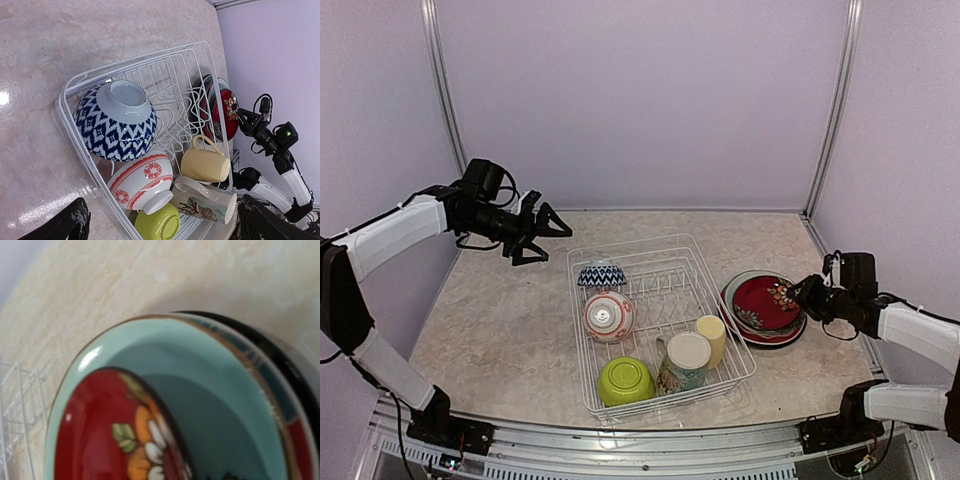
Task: Unload the mixed dishes from the dish rack
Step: Place the plate with another plate, then grab the cup from the dish rack.
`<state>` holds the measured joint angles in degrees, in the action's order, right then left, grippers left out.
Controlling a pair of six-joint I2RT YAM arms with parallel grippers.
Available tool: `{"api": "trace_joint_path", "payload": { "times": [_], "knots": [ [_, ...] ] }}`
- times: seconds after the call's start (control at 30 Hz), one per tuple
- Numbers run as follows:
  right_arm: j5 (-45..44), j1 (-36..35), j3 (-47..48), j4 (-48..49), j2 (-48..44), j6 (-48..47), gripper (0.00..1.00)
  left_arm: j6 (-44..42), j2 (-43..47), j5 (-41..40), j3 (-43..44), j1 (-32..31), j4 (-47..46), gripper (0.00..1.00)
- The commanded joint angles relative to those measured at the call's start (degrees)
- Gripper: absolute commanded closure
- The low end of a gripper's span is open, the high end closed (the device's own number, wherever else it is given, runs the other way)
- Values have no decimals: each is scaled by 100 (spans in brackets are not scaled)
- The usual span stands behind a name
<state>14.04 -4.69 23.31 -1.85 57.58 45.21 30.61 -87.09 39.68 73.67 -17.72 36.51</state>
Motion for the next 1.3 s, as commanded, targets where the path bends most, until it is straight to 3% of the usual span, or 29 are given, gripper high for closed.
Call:
{"api": "trace_joint_path", "payload": {
  "times": [0.0, 0.23, 0.4, 0.53, 0.83, 1.27],
  "knots": [
    [-488, 65, 396, -586, -139, -342, 59, -64, 32, 50, 139, -36, 80, 1],
    [-822, 56, 630, -1169, -532, -654, 33, -55, 60, 66, 138, -36, 62, 1],
    [-1016, 31, 1044, -1830, -612, -1056, 20, -55, 94, 68, 139, -39, 67, 1],
    [-1325, -332, 1552, -2463, -558, -1276, 5, -49, 103, 65, 131, -37, 58, 1],
    [-1524, -2284, 2396, -2590, -16, -1183, 0, -53, 71, 49, 130, -36, 49, 1],
    [-1446, -5383, 3731, -2641, 1723, -1574, 0, -64, 52, 29, 130, -36, 58, 1]
  ]
}}
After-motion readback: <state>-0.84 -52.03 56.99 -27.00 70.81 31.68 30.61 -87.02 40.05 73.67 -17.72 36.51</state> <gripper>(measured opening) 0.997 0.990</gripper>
